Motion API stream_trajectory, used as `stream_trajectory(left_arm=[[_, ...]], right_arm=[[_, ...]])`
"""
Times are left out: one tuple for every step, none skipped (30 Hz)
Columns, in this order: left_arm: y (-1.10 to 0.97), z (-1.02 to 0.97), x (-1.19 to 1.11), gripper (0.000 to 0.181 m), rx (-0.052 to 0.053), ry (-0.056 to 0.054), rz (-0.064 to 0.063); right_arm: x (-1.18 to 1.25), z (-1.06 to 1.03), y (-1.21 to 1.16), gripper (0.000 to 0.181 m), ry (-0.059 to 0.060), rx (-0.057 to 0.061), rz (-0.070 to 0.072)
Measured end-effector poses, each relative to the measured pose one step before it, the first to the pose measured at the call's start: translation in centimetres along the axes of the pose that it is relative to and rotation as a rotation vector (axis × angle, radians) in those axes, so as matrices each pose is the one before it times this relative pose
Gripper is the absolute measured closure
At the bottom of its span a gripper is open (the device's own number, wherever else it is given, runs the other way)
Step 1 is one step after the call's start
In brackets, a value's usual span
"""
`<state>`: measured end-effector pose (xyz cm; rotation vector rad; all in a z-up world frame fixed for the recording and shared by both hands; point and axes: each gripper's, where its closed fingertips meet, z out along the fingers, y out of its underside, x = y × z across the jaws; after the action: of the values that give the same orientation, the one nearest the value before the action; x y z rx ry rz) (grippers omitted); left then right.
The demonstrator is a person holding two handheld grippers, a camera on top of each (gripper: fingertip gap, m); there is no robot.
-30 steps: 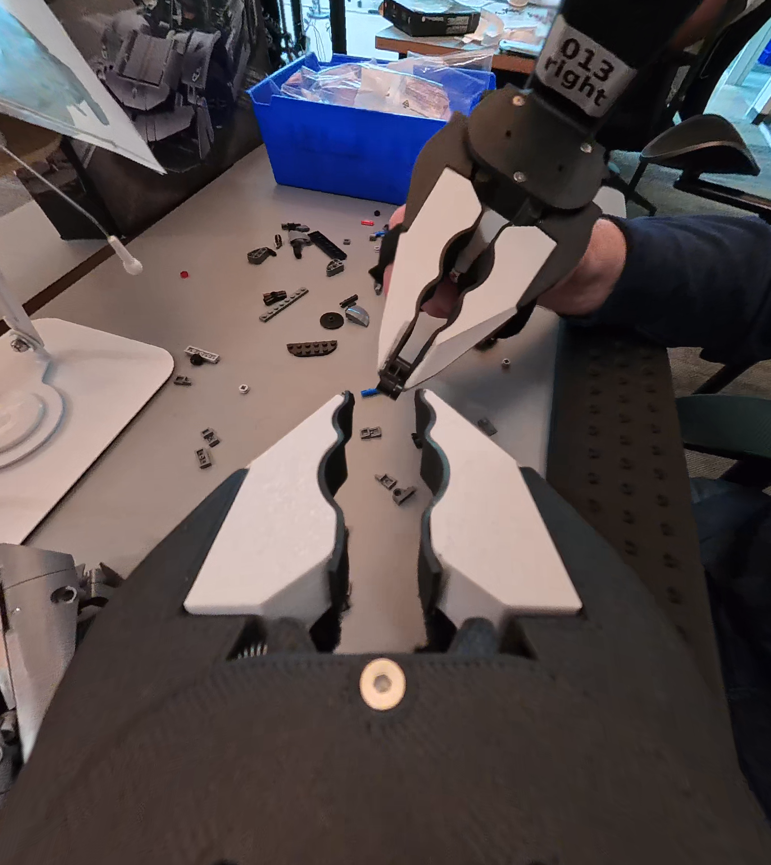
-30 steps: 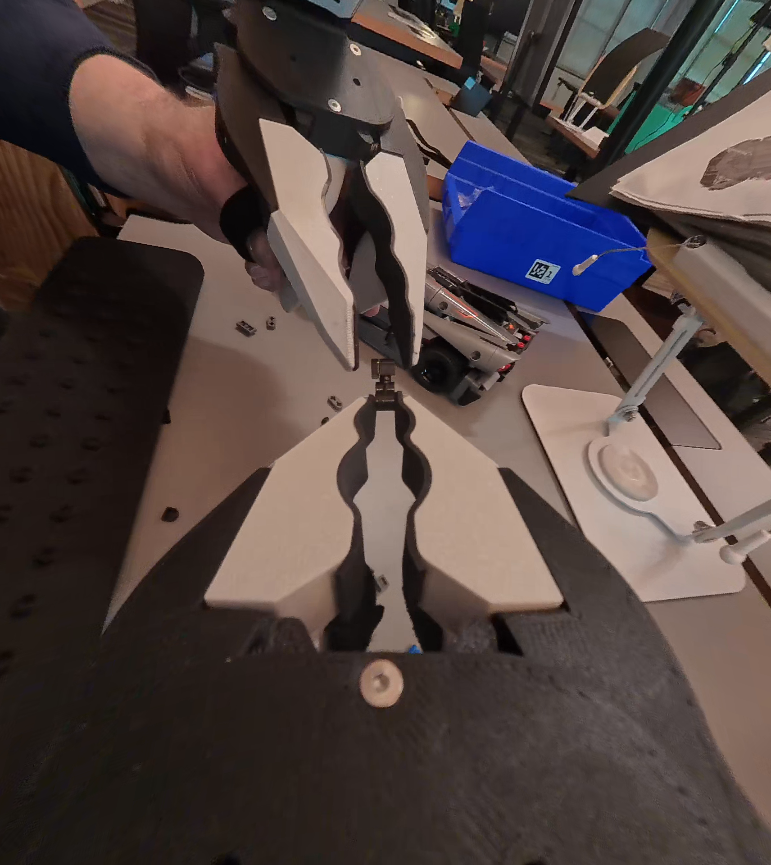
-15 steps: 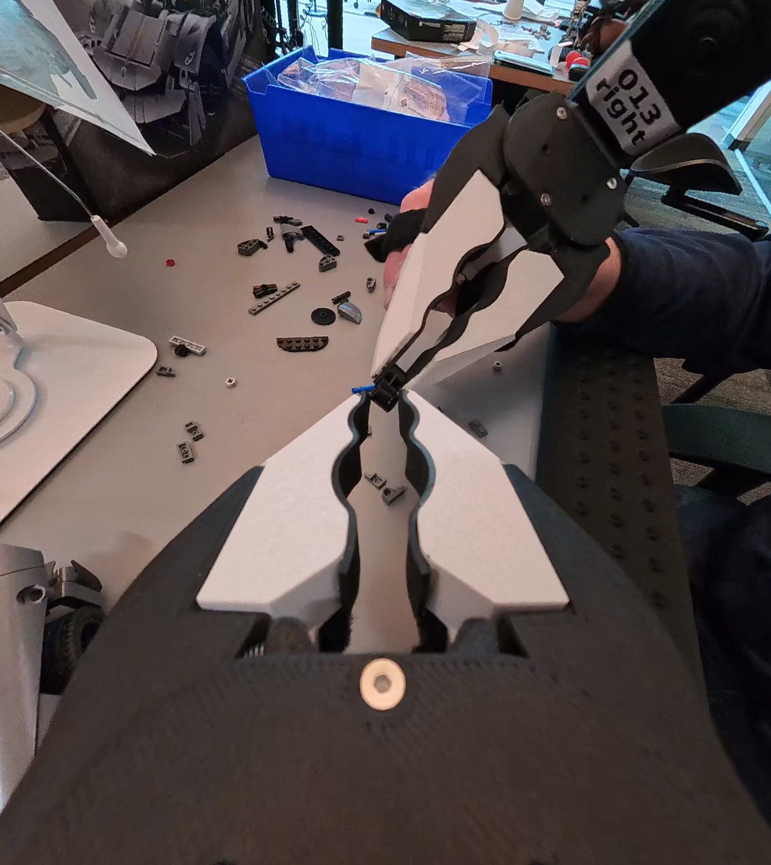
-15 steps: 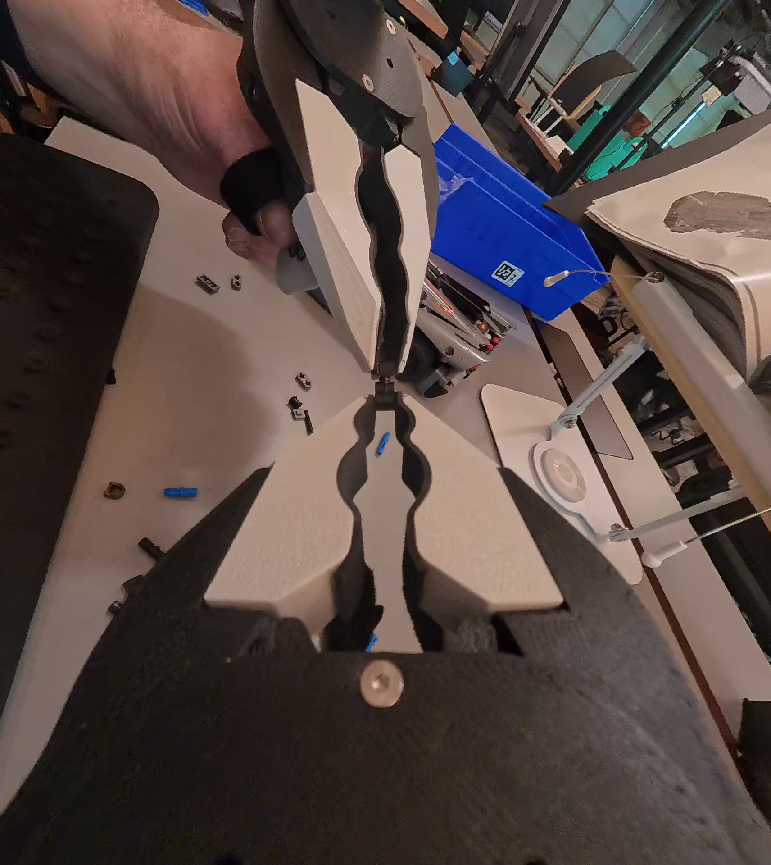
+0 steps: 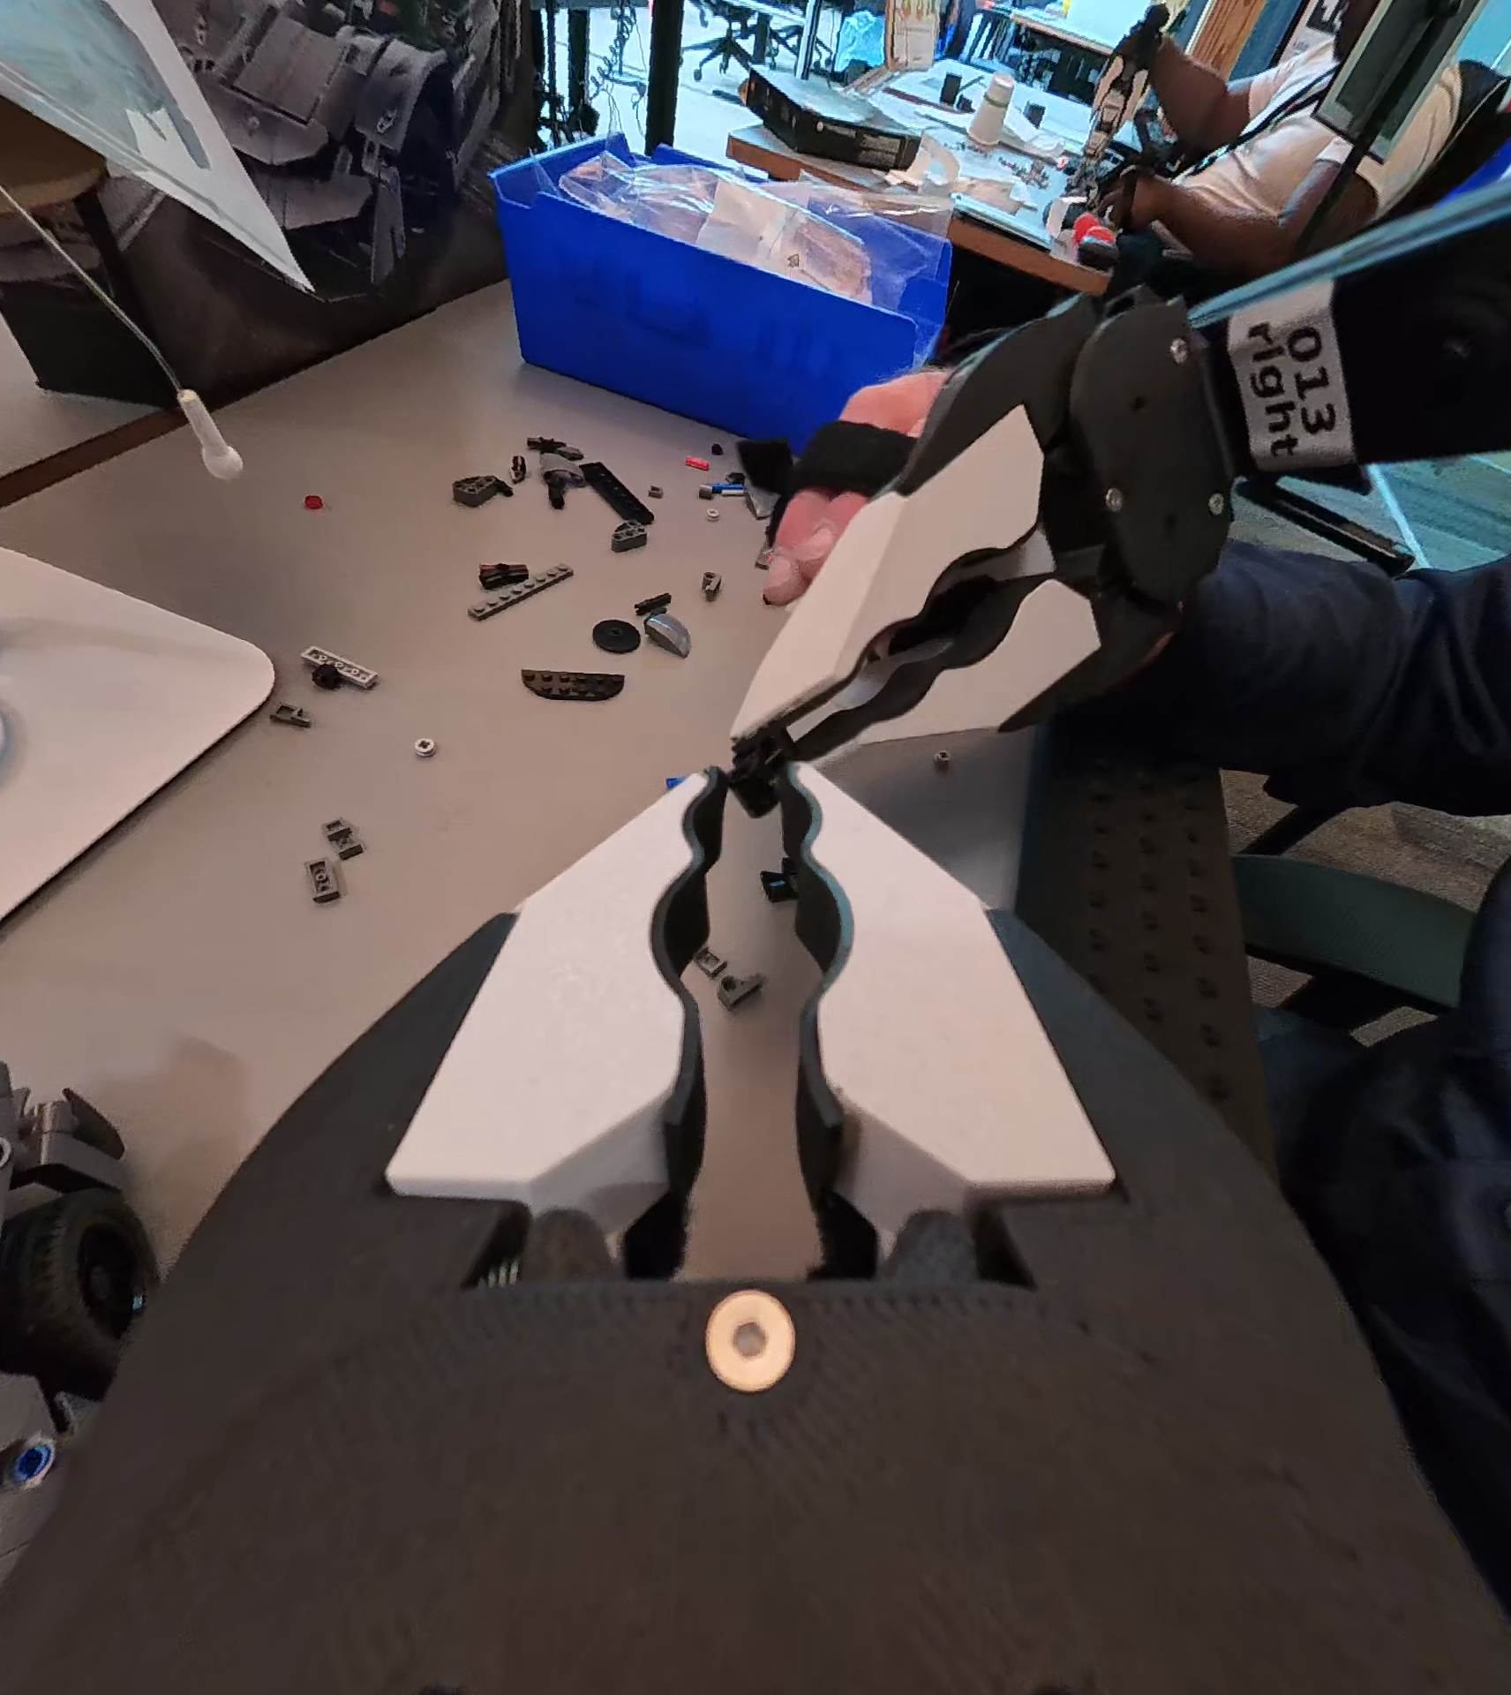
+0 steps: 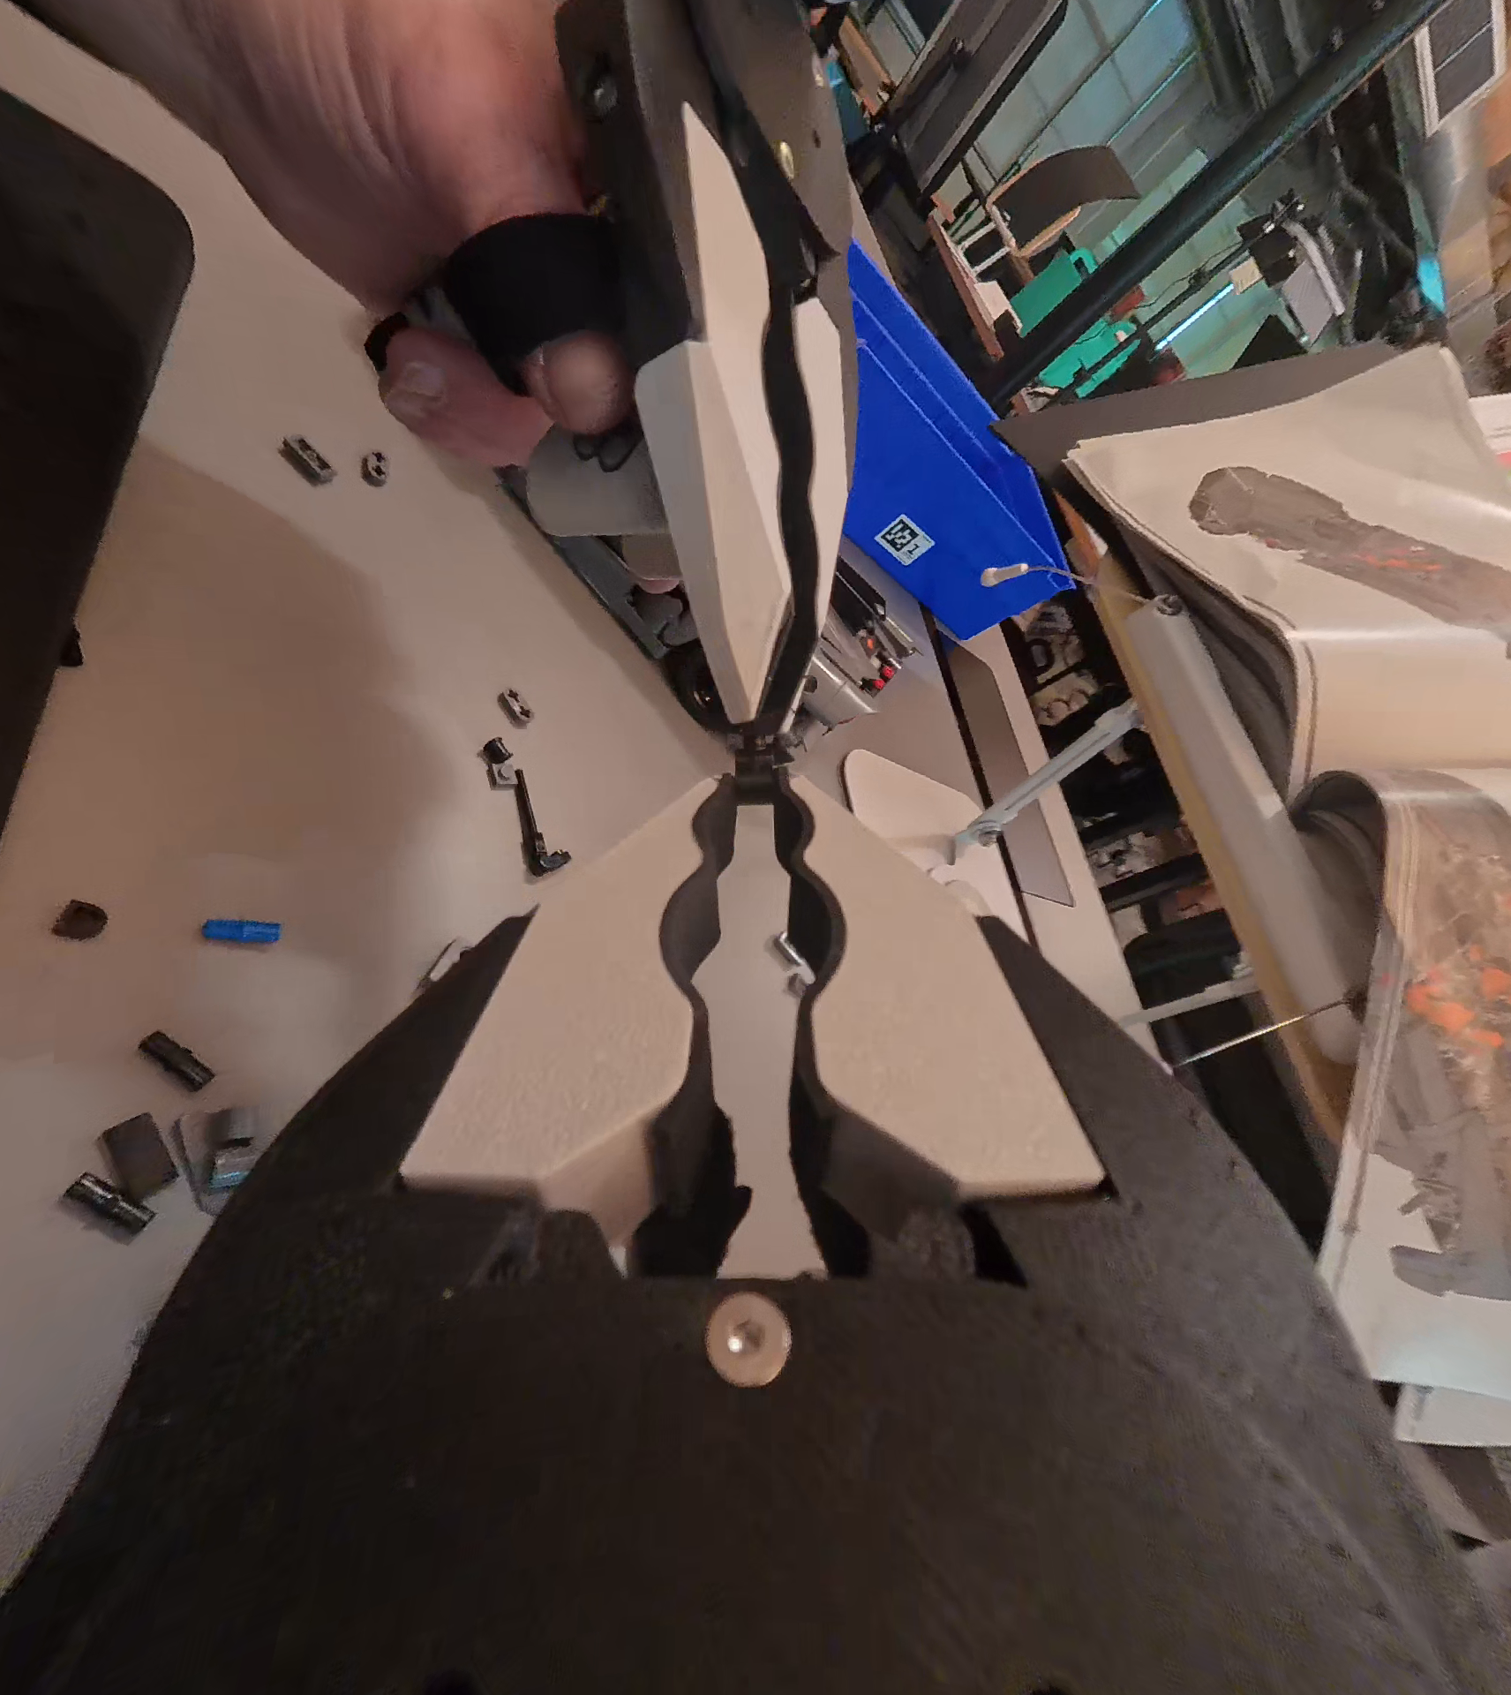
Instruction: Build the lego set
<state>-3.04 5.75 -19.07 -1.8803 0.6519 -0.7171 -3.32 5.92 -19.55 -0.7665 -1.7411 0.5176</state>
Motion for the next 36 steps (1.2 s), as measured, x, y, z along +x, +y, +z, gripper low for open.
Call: stream_trajectory(left_arm=[[0.076,0.016,-0.007,0.173,-0.0046,0.0025,-0.0030],[-0.001,0.012,0.022,0.174,0.0010,0.0023,-0.0030],[0.006,-0.001,-0.001,0.174,0.0004,0.0012,-0.0050],[-0.022,-0.009,0.001,0.174,0.0019,0.0023,-0.0045],[-0.009,0.002,-0.019,0.174,0.0005,0.0008,-0.0038],[0.047,0.015,-0.049,0.174,-0.0045,-0.0019,-0.0021],[0.092,0.023,-0.072,0.174,-0.0059,-0.0044,0.0023],[0.058,0.024,-0.032,0.174,-0.0024,-0.0027,0.0040],[0.012,-0.006,0.013,0.174,0.0004,0.0008,0.0015],[0.012,-0.009,0.015,0.174,0.0001,0.0020,0.0015],[0.006,-0.021,-0.023,0.174,-0.0012,-0.0014,0.0039],[0.021,-0.026,-0.050,0.174,-0.0034,-0.0026,0.0057],[0.011,-0.051,-0.085,0.174,-0.0026,-0.0043,0.0076],[0.046,-0.069,-0.103,0.174,-0.0039,-0.0050,0.0104],[0.138,-0.046,-0.125,0.174,-0.0092,-0.0060,0.0113],[0.102,-0.046,-0.145,0.174,-0.0056,-0.0067,0.0069],[0.020,-0.040,-0.054,0.174,-0.0002,-0.0003,-0.0009],[0.054,-0.012,-0.044,0.174,-0.0027,0.0010,-0.0023],[0.139,0.004,-0.037,0.174,-0.0084,-0.0018,0.0056],[0.164,0.023,-0.034,0.174,-0.0108,-0.0032,0.0094],[0.130,0.013,0.008,0.174,-0.0087,-0.0003,0.0066],[0.147,0.031,0.028,0.174,-0.0103,0.0020,0.0059],[0.169,0.048,-0.028,0.174,-0.0116,-0.0034,0.0099],[0.171,0.055,-0.042,0.174,-0.0101,-0.0055,0.0096],[0.134,0.064,0.036,0.174,-0.0081,0.0025,0.0024],[0.146,0.072,0.060,0.174,-0.0080,0.0049,-0.0004],[0.143,0.075,0.002,0.174,-0.0073,-0.0003,0.0044],[0.187,0.082,-0.008,0.174,-0.0096,-0.0018,0.0063],[0.198,0.106,0.031,0.174,-0.0100,0.0009,0.0031],[0.142,0.102,0.065,0.174,-0.0067,0.0030,0.0016],[0.131,0.103,0.112,0.174,-0.0068,0.0056,0.0012],[0.105,0.090,0.108,0.175,-0.0068,0.0047,0.0022],[0.095,0.077,0.101,0.175,-0.0063,0.0044,0.0030],[0.099,0.078,0.109,0.174,-0.0070,0.0056,0.0029],[0.129,0.088,0.122,0.175,-0.0086,0.0071,0.0016],[0.115,0.084,0.086,0.175,-0.0072,0.0053,0.0011]], right_arm=[[-0.034,0.019,-0.085,0.176,0.0119,-0.0040,-0.0264],[-0.028,0.005,-0.071,0.176,0.0079,-0.0045,-0.0185],[-0.004,0.002,-0.006,0.176,0.0038,-0.0044,-0.0069],[0.013,-0.010,-0.018,0.176,0.0019,0.0010,-0.0013],[0.022,0.003,-0.005,0.176,0.0002,0.0010,0.0022],[-0.025,0.047,0.057,0.176,-0.0032,-0.0020,0.0044],[-0.045,0.073,0.092,0.176,-0.0036,-0.0036,0.0043],[-0.036,0.035,0.038,0.176,-0.0012,-0.0009,0.0004],[-0.051,0.014,0.008,0.175,-0.0030,0.0002,0.0014],[-0.099,0.054,0.048,0.174,-0.0092,-0.0015,0.0074],[-0.092,0.084,0.154,0.171,-0.0086,-0.0068,0.0102],[-0.085,0.097,0.224,0.169,-0.0075,-0.0093,0.0042],[-0.100,0.046,0.249,0.168,-0.0089,-0.0102,-0.0057],[0.014,-0.027,0.262,0.168,-0.0073,-0.0079,0.0000],[0.012,-0.077,0.155,0.167,-0.0166,0.0016,0.0192],[0.096,-0.167,0.005,0.167,-0.0164,0.0139,0.0328],[0.190,-0.208,0.023,0.168,-0.0140,0.0146,0.0337],[0.310,-0.220,0.218,0.168,-0.0099,0.0036,0.0301],[0.412,-0.227,0.359,0.169,-0.0048,-0.0043,0.0280],[0.367,-0.300,0.264,0.172,-0.0076,0.0034,0.0266],[0.082,-0.297,0.159,0.175,-0.0286,0.0089,0.0318],[-0.079,-0.233,0.285,0.175,-0.0402,0.0011,0.0414],[-0.188,-0.157,0.496,0.175,-0.0446,-0.0127,0.0400],[-0.116,-0.114,0.571,0.175,-0.0321,-0.0168,0.0225],[-0.203,-0.084,0.575,0.175,-0.0293,-0.0182,0.0044],[-0.318,-0.037,0.652,0.176,-0.0338,-0.0251,0.0063],[-0.415,0.035,0.728,0.176,-0.0394,-0.0305,0.0123],[-0.346,0.045,0.610,0.176,-0.0287,-0.0248,0.0040],[-0.370,0.059,0.538,0.177,-0.0258,-0.0230,-0.0039],[-0.559,0.054,0.523,0.177,-0.0372,-0.0241,0.0030],[-0.600,0.065,0.569,0.176,-0.0405,-0.0247,0.0105],[-0.450,0.029,0.590,0.176,-0.0302,-0.0244,0.0053],[-0.637,-0.001,0.610,0.176,-0.0397,-0.0248,0.0029],[-0.764,-0.034,0.531,0.175,-0.0492,-0.0176,0.0118],[-0.576,-0.032,0.443,0.175,-0.0384,-0.0126,0.0151],[-0.522,0.030,0.455,0.174,-0.0328,-0.0140,0.0086]])
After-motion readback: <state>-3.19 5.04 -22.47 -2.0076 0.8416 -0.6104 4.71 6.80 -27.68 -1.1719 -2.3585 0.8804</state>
